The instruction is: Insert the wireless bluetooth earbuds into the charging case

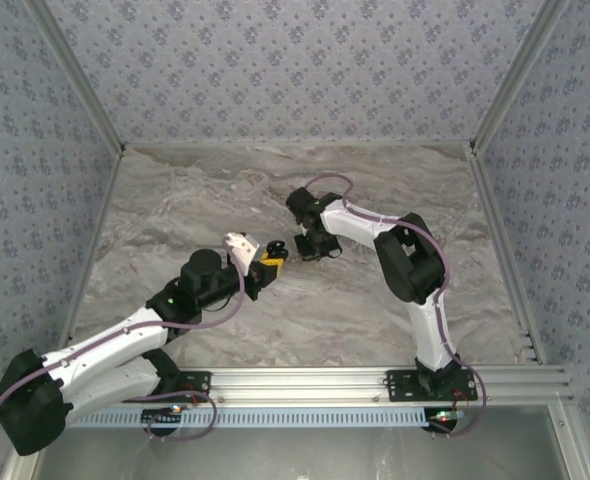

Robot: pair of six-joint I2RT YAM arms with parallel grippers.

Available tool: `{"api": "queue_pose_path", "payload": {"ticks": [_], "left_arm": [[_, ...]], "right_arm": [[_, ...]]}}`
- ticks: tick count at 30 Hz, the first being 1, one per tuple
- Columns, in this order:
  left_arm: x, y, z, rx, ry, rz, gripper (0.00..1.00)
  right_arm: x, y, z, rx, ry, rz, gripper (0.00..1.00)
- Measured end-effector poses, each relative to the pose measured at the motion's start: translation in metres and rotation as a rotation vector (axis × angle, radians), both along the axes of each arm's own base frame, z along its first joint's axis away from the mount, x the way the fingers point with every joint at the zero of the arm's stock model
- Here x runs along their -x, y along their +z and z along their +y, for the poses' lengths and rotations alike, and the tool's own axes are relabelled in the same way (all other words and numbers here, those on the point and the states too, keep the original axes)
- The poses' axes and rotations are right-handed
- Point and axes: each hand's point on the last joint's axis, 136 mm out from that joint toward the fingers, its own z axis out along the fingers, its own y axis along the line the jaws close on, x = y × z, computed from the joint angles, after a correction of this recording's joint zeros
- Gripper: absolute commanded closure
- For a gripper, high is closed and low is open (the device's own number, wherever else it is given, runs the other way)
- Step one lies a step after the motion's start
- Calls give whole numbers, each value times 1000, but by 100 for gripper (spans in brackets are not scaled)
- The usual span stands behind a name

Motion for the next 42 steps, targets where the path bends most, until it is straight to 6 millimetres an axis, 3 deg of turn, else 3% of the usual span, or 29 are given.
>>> {"api": "queue_pose_path", "payload": {"ticks": [10, 22, 32, 42], "left_arm": [[-1, -4, -1, -8, 0, 8, 92], [-1, -6, -1, -12, -1, 12, 92], [-3, -15, -3, -32, -1, 32, 92], [-3, -15, -3, -32, -1, 32, 92]], "right_arm": [[5, 2, -19, 91, 8, -7, 87], [2, 21, -33, 139, -2, -61, 82], [1, 35, -26, 68, -44, -73, 60], [-9, 27, -37, 30, -182, -40, 56]]}}
